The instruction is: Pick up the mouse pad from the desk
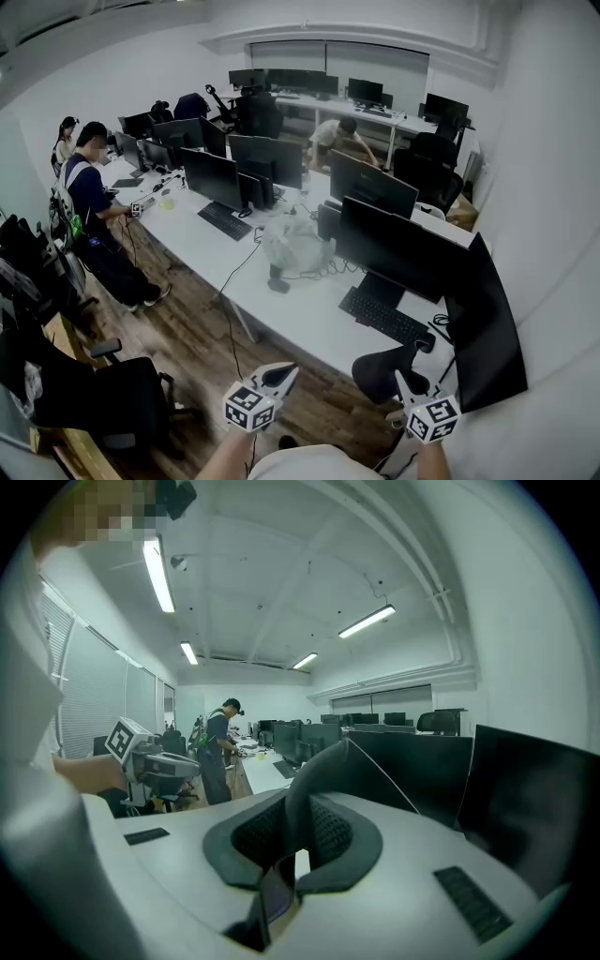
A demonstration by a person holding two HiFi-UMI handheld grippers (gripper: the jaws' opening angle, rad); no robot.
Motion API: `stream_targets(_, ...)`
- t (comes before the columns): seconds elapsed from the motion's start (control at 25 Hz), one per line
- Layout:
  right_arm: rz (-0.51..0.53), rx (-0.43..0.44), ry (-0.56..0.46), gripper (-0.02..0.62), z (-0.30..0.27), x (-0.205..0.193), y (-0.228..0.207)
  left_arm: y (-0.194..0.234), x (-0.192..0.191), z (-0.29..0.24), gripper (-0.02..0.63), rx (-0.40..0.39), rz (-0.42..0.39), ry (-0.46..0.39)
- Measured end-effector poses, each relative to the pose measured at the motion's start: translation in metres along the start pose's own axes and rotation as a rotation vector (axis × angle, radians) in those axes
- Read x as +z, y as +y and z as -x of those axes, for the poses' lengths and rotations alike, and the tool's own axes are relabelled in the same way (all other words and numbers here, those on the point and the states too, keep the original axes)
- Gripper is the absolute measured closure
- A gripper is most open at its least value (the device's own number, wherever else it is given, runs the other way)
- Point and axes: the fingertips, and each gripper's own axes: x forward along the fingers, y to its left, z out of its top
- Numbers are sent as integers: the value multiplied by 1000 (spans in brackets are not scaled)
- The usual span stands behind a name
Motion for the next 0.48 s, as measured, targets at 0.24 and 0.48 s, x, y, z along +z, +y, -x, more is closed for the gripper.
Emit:
stream_targets(0.24, -13, 3, -15, 554, 2, 3, -1, 0, 3, 1, 591, 2, -7, -1)
stream_targets(0.48, -10, 10, -21, 554, -1, 5, 2, 2, 6, 6, 591, 3, -3, -8)
